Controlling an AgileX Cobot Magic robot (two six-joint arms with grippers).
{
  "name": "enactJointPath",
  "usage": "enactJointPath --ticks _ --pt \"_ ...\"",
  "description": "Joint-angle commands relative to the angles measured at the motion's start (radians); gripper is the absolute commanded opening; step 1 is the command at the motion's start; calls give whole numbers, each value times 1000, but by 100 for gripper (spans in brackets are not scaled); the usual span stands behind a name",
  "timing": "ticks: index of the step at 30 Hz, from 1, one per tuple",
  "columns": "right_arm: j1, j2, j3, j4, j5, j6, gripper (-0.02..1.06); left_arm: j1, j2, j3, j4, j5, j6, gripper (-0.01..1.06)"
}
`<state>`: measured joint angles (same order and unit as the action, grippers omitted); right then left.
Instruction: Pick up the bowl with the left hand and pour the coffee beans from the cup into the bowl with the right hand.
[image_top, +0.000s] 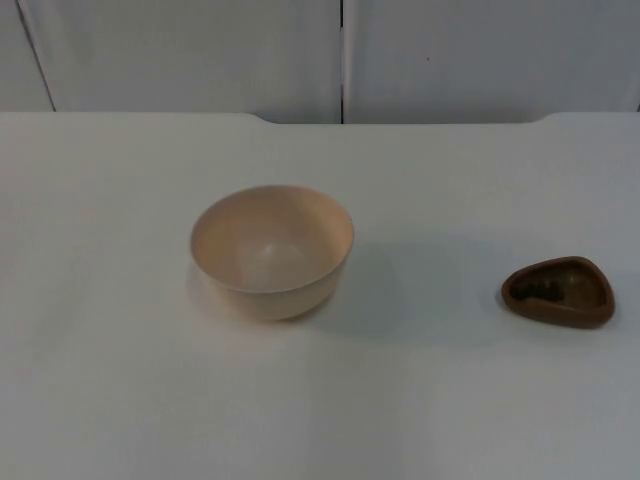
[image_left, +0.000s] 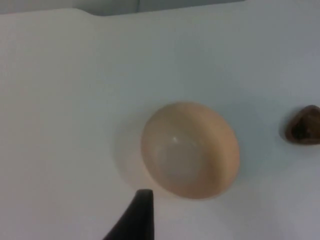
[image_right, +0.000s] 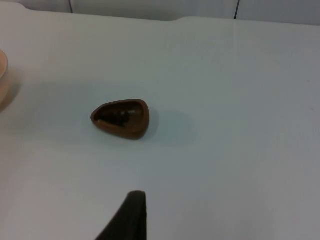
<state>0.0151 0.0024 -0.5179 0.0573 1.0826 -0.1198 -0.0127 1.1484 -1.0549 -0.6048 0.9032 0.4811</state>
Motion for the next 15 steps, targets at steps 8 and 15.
enactJointPath --ticks 8,15 --pt "-6 -2 1 -1 0 0 105 -29 143 -8 -18 -47 10 105" --pt "-6 -2 1 -1 0 0 105 -58 220 -8 -19 -56 23 105"
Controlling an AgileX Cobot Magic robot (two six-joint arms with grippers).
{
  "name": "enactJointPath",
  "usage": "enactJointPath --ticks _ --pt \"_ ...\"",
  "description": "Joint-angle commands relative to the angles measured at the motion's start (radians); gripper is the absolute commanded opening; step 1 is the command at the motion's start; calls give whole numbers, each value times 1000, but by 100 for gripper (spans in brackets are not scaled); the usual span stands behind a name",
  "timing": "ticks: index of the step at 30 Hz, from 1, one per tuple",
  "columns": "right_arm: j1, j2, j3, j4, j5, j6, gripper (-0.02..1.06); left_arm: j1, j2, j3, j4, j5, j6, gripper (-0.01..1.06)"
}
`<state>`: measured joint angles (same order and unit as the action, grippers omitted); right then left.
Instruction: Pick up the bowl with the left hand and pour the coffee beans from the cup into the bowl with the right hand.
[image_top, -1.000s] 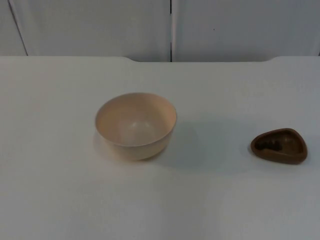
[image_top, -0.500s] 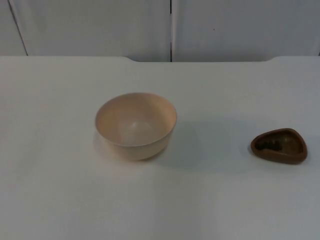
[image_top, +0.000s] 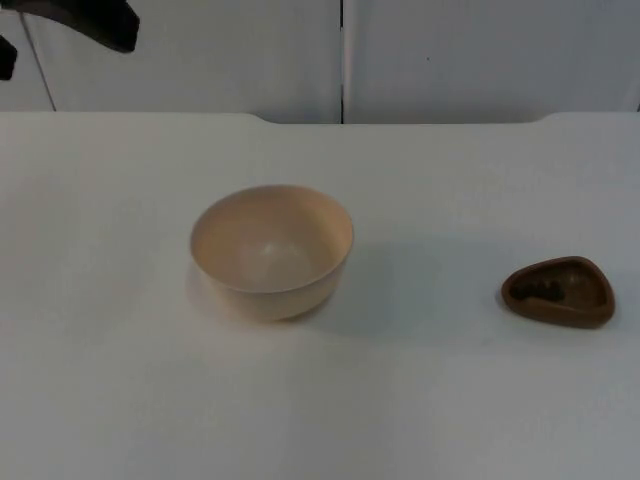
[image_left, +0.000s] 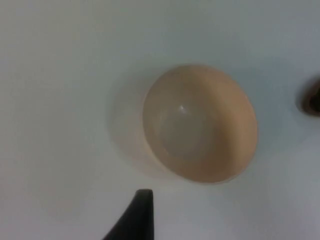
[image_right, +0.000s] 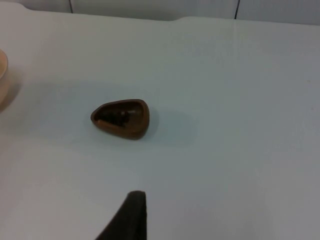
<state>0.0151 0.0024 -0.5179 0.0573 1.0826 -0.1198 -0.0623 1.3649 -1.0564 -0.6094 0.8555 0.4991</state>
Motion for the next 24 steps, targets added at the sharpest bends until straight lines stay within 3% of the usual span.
enactJointPath --ticks 1,15,24 --pt "-6 -2 1 -1 0 0 105 -17 18 -6 -13 -8 15 105" --pt "-6 -2 1 -1 0 0 105 -44 206 -6 -26 -108 15 103" --pt "-6 -2 1 -1 0 0 105 -44 329 -53 -30 -110 3 103"
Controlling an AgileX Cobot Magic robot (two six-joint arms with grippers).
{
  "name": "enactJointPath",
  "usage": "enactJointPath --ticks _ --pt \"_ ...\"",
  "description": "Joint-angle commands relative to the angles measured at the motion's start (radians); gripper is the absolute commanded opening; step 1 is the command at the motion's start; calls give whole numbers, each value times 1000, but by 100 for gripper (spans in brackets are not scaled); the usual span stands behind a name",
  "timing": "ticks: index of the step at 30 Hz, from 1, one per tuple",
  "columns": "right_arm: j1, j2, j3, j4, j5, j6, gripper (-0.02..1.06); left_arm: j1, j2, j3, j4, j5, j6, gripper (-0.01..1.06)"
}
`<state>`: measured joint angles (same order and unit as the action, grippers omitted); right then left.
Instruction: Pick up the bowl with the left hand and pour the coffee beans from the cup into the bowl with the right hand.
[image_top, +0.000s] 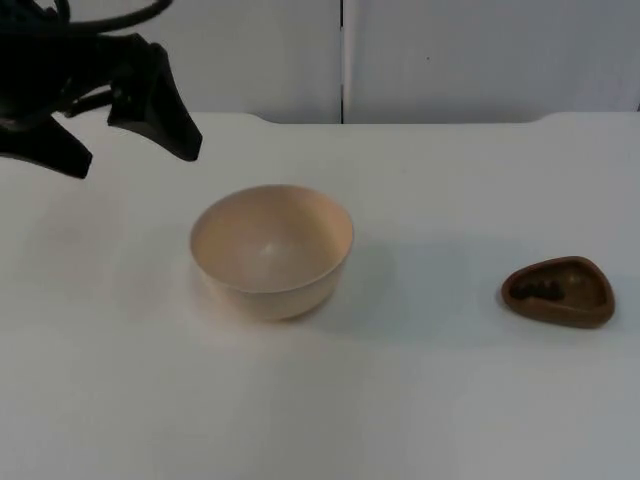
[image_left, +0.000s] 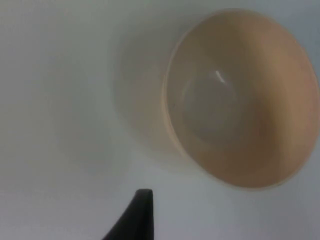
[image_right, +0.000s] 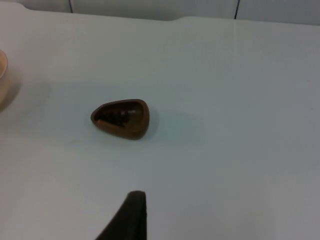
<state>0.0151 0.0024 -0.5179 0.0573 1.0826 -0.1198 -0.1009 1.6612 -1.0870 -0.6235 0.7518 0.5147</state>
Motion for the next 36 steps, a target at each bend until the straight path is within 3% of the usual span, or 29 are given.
enactJointPath --ticks 1,9,17,29,36 --pt "-6 -2 1 -1 0 0 105 -5 41 -30 -16 -7 -14 103" --pt "-6 -2 1 -1 0 0 105 -26 154 -105 5 15 -59 103" --pt "-6 -2 1 -1 0 0 105 -61 256 -196 196 21 -233 103" --pt "-6 -2 1 -1 0 0 105 -68 357 -266 198 17 -251 103" --pt "-6 -2 1 -1 0 0 105 -68 408 -274 217 -30 -279 103"
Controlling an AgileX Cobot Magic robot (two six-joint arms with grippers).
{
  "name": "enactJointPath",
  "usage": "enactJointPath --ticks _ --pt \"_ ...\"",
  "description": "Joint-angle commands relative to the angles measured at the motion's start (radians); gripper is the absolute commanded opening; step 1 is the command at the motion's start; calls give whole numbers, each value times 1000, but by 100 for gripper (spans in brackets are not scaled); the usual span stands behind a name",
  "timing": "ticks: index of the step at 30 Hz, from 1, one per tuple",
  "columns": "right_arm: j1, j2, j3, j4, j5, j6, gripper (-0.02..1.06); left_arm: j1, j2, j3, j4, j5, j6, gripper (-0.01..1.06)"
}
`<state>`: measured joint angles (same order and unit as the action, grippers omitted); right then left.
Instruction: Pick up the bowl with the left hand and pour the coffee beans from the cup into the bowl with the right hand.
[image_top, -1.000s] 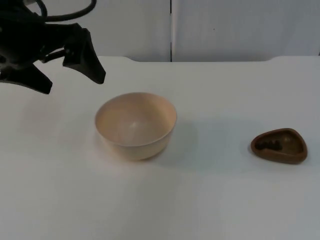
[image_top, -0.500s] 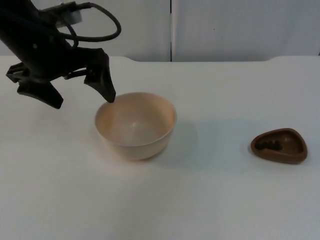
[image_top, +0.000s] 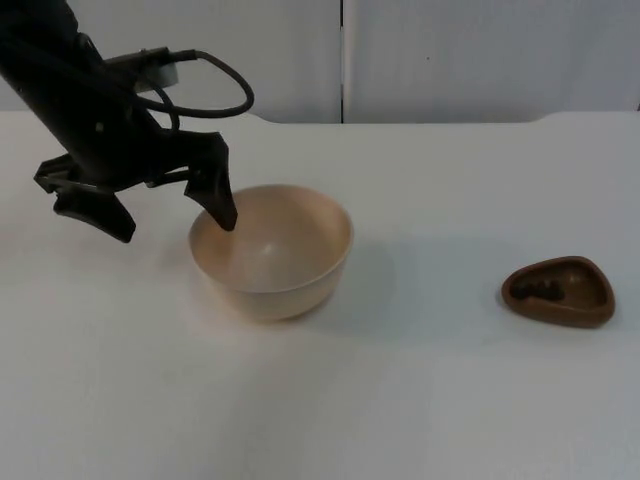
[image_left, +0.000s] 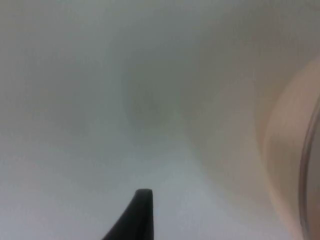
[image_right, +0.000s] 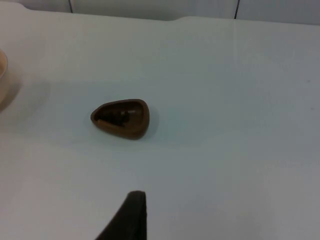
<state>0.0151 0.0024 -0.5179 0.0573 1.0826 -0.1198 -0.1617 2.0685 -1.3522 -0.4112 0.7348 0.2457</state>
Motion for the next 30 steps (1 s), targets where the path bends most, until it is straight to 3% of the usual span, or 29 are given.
enactJointPath --ticks 1,21,30 --pt "-6 -2 1 -1 0 0 105 -7 8 -9 5 -22 -11 103" --pt "-6 -2 1 -1 0 0 105 -7 57 -9 -2 -65 -26 100" --pt "-6 -2 1 -1 0 0 105 -7 57 -9 -16 -65 -26 79"
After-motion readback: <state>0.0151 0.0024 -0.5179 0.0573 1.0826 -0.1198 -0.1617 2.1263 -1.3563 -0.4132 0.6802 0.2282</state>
